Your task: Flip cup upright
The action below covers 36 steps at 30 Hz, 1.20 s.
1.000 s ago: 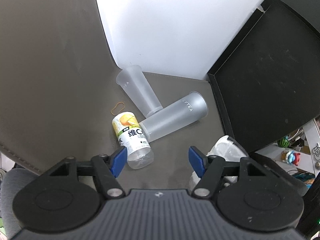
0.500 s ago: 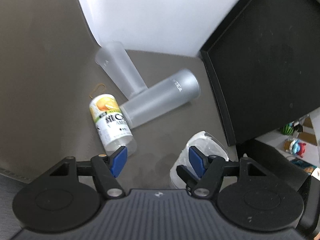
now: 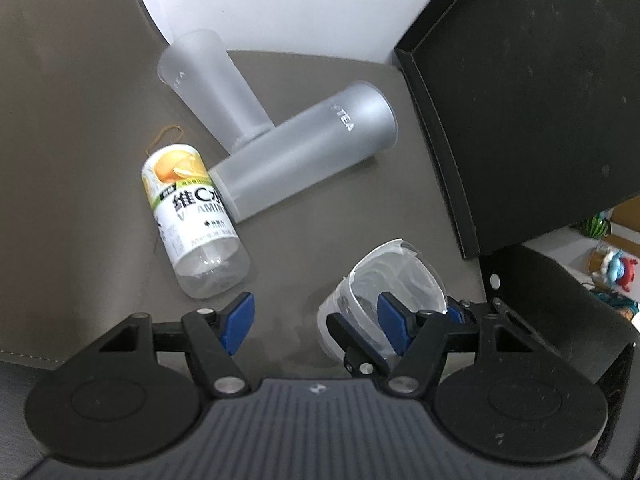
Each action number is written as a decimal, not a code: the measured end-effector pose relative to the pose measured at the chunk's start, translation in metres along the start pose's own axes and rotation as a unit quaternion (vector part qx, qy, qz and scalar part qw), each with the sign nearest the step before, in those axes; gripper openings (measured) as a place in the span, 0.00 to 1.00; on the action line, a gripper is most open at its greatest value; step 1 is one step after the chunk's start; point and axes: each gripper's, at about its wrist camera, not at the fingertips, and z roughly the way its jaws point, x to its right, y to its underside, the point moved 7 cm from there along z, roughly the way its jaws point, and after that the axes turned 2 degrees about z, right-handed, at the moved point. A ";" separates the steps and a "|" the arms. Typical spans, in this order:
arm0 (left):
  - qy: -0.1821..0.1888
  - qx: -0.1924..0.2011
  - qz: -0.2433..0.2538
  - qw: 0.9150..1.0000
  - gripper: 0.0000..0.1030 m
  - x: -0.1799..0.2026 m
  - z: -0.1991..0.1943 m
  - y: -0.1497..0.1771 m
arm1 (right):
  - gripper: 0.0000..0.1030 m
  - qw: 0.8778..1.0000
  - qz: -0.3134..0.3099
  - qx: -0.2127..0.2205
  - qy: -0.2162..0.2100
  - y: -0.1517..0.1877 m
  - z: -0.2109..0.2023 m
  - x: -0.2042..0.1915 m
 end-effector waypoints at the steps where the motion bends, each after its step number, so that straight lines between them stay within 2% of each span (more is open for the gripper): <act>1: -0.001 -0.003 0.000 1.000 0.65 0.000 0.002 0.001 | 0.61 1.000 0.001 -0.003 0.000 0.001 0.000 0.000; 15: -0.008 -0.005 -0.005 1.000 0.65 -0.002 0.007 0.000 | 0.63 0.999 0.008 -0.033 -0.009 -0.001 0.008 0.003; 20: -0.019 0.006 -0.008 1.000 0.65 -0.004 -0.002 -0.004 | 0.71 0.999 0.008 -0.045 -0.017 -0.007 0.005 0.006; 25: -0.025 0.025 0.004 0.999 0.65 -0.001 -0.019 -0.005 | 0.72 0.998 0.017 -0.051 -0.026 -0.014 -0.008 0.006; 27: -0.028 0.029 0.005 0.999 0.65 -0.002 -0.026 -0.005 | 0.75 0.998 0.016 -0.050 -0.028 -0.018 -0.012 0.007; 33: -0.035 0.053 0.002 0.998 0.76 -0.007 -0.053 0.001 | 0.81 0.998 0.020 -0.045 -0.026 -0.024 -0.025 0.008; 36: -0.032 0.055 -0.001 0.998 0.77 -0.009 -0.064 0.006 | 0.84 0.999 0.019 -0.040 -0.027 -0.027 -0.034 0.005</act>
